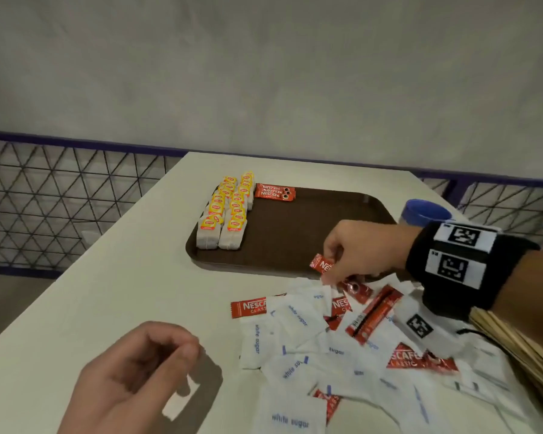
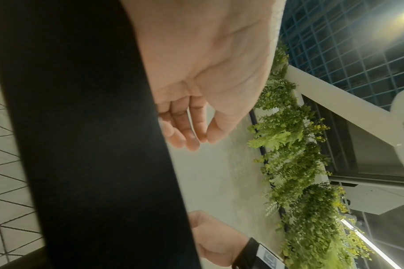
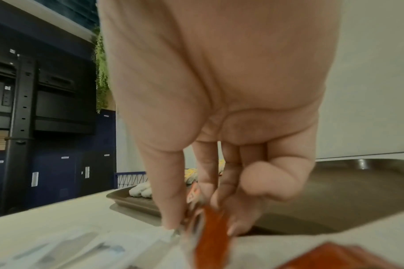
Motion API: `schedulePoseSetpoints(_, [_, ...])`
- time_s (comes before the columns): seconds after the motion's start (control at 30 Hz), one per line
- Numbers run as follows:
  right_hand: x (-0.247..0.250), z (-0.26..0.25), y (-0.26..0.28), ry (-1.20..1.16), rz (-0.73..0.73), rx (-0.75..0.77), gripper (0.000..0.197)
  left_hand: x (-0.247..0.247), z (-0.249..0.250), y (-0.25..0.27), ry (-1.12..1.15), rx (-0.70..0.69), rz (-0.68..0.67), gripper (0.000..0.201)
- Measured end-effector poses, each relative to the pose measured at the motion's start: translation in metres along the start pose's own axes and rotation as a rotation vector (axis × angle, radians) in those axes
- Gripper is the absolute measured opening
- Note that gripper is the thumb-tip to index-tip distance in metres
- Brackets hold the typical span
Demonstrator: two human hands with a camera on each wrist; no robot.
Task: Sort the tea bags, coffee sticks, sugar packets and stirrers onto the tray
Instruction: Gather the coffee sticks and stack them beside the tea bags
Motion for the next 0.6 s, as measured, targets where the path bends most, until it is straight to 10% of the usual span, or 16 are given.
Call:
schedulePoseSetpoints(0.17, [0.015,-0.042,0.02,0.034,0.23,0.147,0.01,0.002,0.007,-0.005,0.022,0.072,0.059,0.019])
schedulePoseSetpoints(0.6, [-0.036,-0.157,0.017,0.611,0.177,0.223,0.022,-0.003,0.009,-0.001,0.268,0.196,0.187,0.02])
Point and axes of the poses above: each hand's wrist, its own y-axis away from the middle knuckle, its own x-axis out of the back of the hand, z = x × y, the point moved 5 cm from there along -y, towards the middle knuckle, and after that the axes turned 6 degrees about y, right-handed, at the moved point
